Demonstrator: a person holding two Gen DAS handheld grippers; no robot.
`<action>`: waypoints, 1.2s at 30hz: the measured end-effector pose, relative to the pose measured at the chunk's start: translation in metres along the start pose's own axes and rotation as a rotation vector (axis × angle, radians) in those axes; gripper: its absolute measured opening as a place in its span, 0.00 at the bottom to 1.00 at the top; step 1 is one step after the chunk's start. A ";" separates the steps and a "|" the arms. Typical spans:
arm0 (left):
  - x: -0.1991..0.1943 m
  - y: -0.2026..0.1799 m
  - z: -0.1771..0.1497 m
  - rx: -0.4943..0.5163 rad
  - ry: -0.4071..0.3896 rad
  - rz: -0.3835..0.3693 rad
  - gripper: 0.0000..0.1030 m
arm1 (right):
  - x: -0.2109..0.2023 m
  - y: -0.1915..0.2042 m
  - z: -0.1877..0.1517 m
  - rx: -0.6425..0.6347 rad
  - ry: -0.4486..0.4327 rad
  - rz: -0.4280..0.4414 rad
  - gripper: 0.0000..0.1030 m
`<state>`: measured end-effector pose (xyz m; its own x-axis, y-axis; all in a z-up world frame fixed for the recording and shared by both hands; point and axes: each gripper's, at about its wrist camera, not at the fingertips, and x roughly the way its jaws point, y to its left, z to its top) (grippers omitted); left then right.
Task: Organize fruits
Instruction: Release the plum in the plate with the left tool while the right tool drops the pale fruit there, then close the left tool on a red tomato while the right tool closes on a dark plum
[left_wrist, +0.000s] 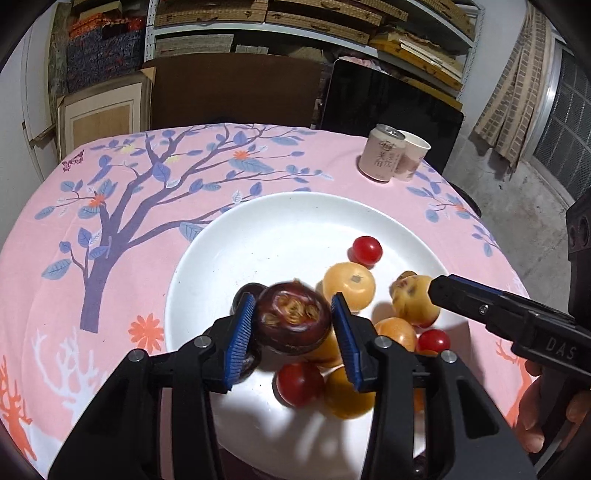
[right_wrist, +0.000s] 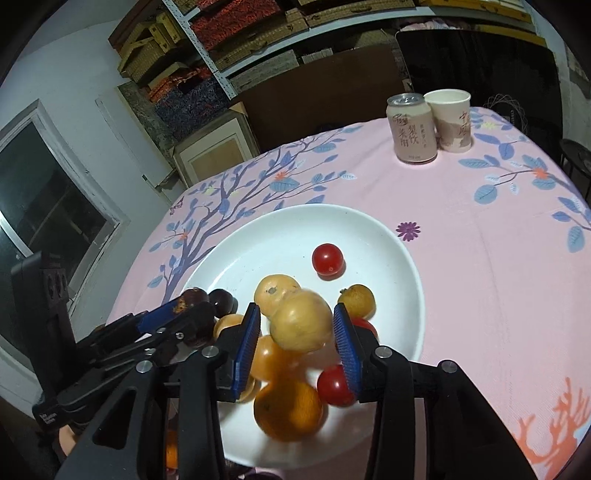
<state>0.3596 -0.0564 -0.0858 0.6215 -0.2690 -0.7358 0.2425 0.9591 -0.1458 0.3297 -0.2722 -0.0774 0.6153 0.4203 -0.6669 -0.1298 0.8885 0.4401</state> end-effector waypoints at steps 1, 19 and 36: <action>0.000 0.003 0.000 -0.006 -0.007 -0.007 0.49 | -0.001 0.001 0.000 0.002 -0.008 0.004 0.47; -0.121 0.019 -0.148 0.080 0.015 0.056 0.68 | -0.100 0.007 -0.145 -0.029 -0.041 0.040 0.54; -0.089 0.010 -0.170 0.140 0.054 0.062 0.28 | -0.086 -0.004 -0.176 -0.018 -0.026 0.076 0.54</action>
<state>0.1801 -0.0076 -0.1340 0.5982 -0.2011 -0.7757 0.3086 0.9511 -0.0086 0.1406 -0.2791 -0.1273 0.6232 0.4816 -0.6162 -0.1905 0.8577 0.4777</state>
